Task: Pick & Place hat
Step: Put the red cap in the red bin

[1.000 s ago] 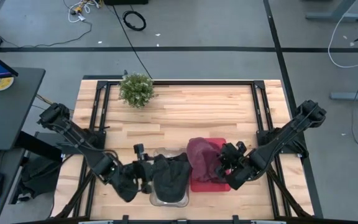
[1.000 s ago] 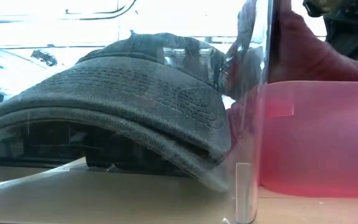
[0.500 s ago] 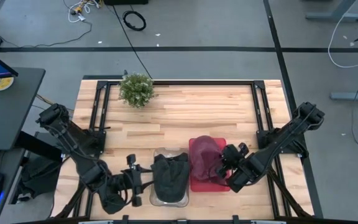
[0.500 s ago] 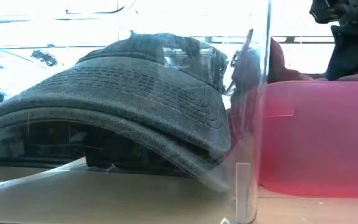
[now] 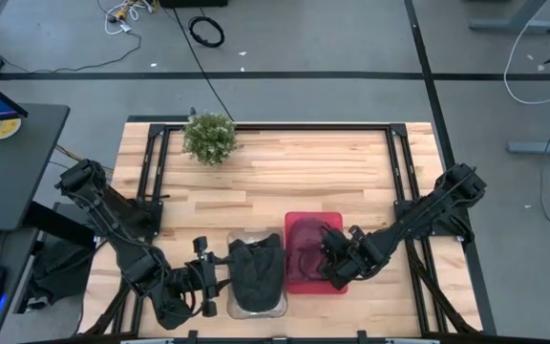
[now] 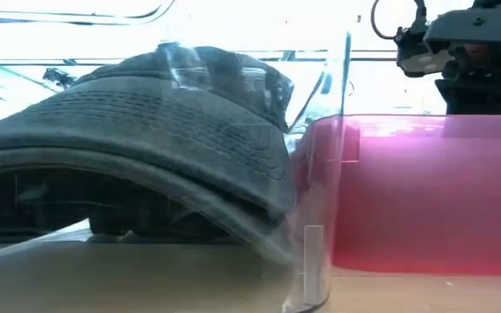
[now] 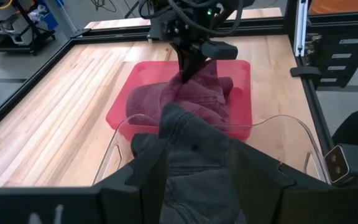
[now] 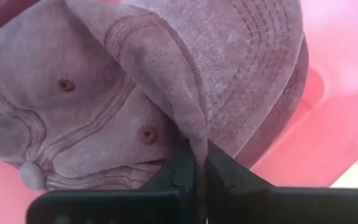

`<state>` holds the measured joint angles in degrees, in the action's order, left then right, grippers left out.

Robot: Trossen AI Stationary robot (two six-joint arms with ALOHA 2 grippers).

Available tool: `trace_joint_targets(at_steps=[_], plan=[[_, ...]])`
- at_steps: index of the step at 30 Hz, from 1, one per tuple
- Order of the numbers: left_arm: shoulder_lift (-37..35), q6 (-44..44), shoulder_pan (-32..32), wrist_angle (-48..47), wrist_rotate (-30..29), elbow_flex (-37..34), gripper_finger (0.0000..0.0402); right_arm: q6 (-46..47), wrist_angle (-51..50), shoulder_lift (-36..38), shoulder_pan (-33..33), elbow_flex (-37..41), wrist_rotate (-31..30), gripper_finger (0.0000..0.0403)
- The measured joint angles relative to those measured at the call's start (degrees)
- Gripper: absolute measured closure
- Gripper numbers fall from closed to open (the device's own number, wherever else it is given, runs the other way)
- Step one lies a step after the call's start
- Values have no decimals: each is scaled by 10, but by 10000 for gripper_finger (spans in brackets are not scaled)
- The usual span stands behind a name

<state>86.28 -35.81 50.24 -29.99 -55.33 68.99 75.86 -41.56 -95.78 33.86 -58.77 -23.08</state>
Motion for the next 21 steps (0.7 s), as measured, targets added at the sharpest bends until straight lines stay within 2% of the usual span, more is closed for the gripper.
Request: trace_joint_targets(at_steps=[8,14,18,21], plan=[[0,0,0,-4,0,0,230,-39,0,-3,9,0,-12,368],[0,23,2,-5,0,0,230,-57,0,-2,8,1,-17,309],[0,23,1,-4,0,0,230,-115,2,7,8,1,-8,270],[0,24,-3,-3,0,0,230,-158,2,19,6,-2,21,250]])
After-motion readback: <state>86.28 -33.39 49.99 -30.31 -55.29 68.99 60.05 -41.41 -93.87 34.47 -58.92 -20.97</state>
